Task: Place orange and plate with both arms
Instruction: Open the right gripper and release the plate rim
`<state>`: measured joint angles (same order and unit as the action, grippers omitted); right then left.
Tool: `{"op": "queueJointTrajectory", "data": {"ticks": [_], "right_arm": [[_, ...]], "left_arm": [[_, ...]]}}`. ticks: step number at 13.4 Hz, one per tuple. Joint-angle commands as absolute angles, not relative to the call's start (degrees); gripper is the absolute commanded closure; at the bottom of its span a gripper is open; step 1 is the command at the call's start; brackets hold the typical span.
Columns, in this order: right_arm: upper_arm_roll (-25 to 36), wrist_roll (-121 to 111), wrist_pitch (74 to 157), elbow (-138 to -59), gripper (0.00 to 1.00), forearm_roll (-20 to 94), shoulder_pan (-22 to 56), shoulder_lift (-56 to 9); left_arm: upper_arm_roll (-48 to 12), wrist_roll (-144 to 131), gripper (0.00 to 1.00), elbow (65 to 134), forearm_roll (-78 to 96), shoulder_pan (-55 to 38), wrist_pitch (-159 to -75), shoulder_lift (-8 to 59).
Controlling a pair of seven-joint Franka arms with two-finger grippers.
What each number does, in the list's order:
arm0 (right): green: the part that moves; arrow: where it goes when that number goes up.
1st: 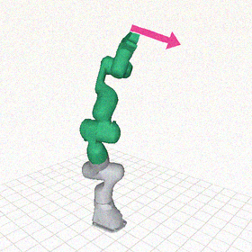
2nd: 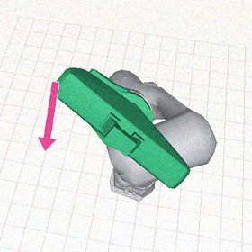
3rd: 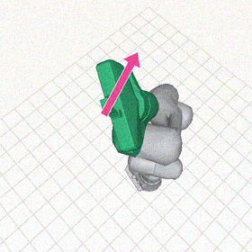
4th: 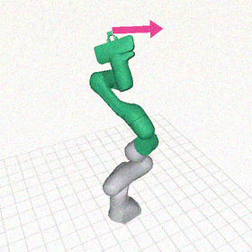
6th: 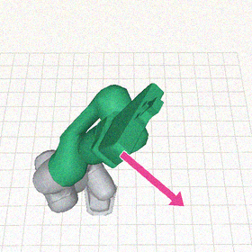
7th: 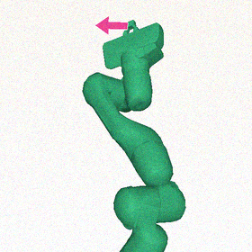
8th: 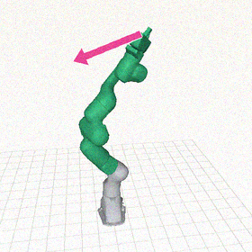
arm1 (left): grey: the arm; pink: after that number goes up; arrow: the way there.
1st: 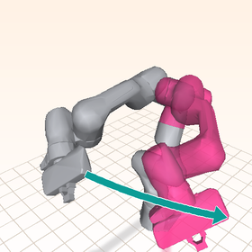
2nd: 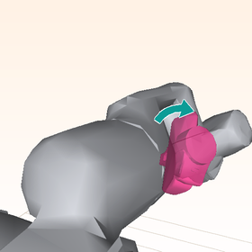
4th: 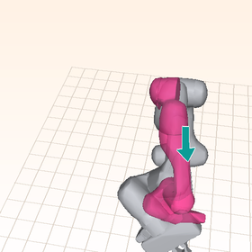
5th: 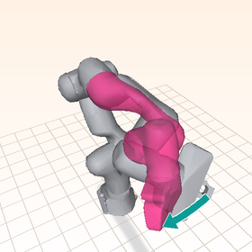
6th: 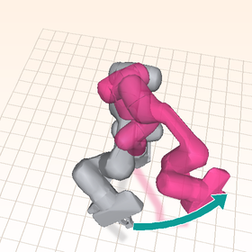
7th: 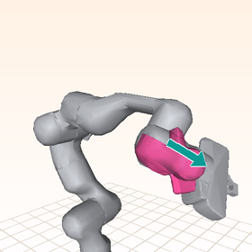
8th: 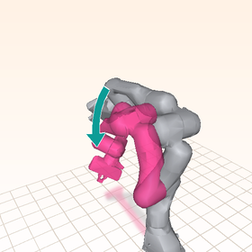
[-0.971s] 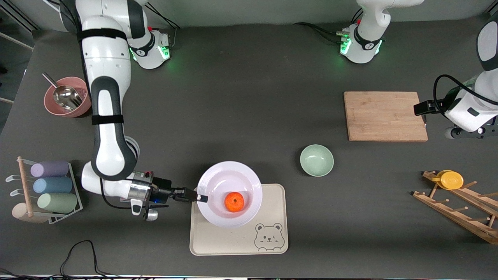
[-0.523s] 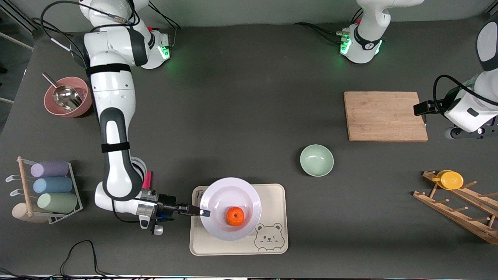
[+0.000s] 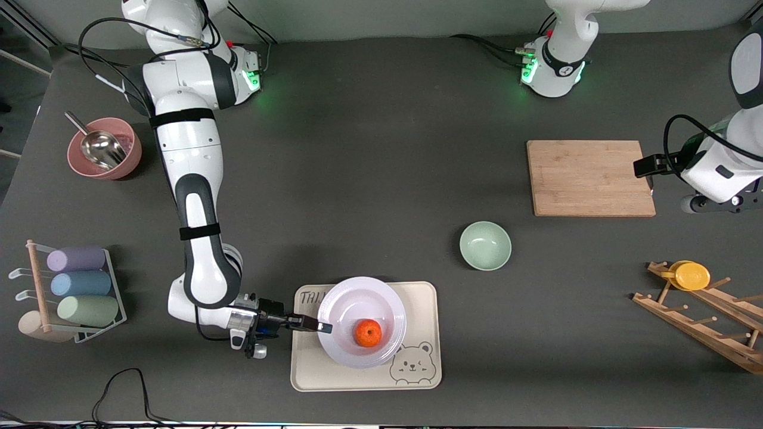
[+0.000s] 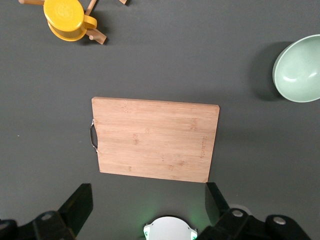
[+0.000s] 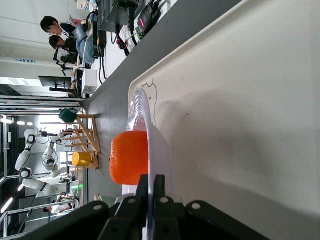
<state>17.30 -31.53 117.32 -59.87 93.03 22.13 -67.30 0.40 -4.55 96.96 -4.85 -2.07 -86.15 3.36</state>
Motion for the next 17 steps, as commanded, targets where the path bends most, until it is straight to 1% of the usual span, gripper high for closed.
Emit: {"op": "queueJointTrajectory", "data": {"ticks": [1,3,4,5,6,7,8,10,13,15,17], "right_arm": [[16.9,-33.3,118.1,-57.4,1.00,92.4,22.0,-68.8],[16.9,-33.4,118.1,-57.5,1.00,92.4,22.0,-69.0],[16.9,-33.4,118.1,-57.5,0.96,92.4,22.0,-69.0],[16.9,-33.4,118.1,-57.5,0.73,92.4,22.0,-69.0],[16.9,-33.7,118.2,-57.7,0.22,92.4,22.5,-68.9],[17.2,-34.3,119.1,-58.0,0.00,91.8,23.7,-68.6],[17.2,-34.4,120.8,-58.0,0.00,90.3,24.2,-68.2],[17.4,-33.8,121.3,-57.7,0.00,85.5,24.1,-67.7],[17.8,-33.8,121.4,-57.3,0.00,72.8,24.1,-65.4],[17.6,-33.5,121.3,-57.4,0.00,62.3,24.0,-61.9],[17.6,-33.1,120.7,-58.2,0.00,58.3,24.0,-57.9]], "left_arm": [[0.9,-4.0,0.00,95.7,-4.9,-2.9,-85.5,3.8],[0.9,-4.0,0.00,95.6,-4.9,-2.9,-85.5,3.8],[0.9,-4.0,0.00,95.6,-4.9,-2.9,-85.5,3.8],[0.9,-4.0,0.00,95.5,-4.9,-2.9,-85.3,3.8],[0.9,-4.0,0.00,95.3,-4.9,-2.9,-85.0,3.8],[0.9,-3.9,0.00,95.3,-4.9,-2.8,-85.0,3.9],[0.9,-3.9,0.00,95.3,-4.9,-2.8,-85.1,3.9],[0.9,-3.9,0.00,95.4,-4.9,-2.8,-85.0,3.9],[0.9,-3.9,0.00,95.4,-4.9,-2.8,-85.0,3.9],[0.9,-3.9,0.00,95.4,-4.9,-2.8,-85.0,3.9],[0.9,-4.0,0.00,95.4,-4.9,-2.9,-85.0,3.9]]}}
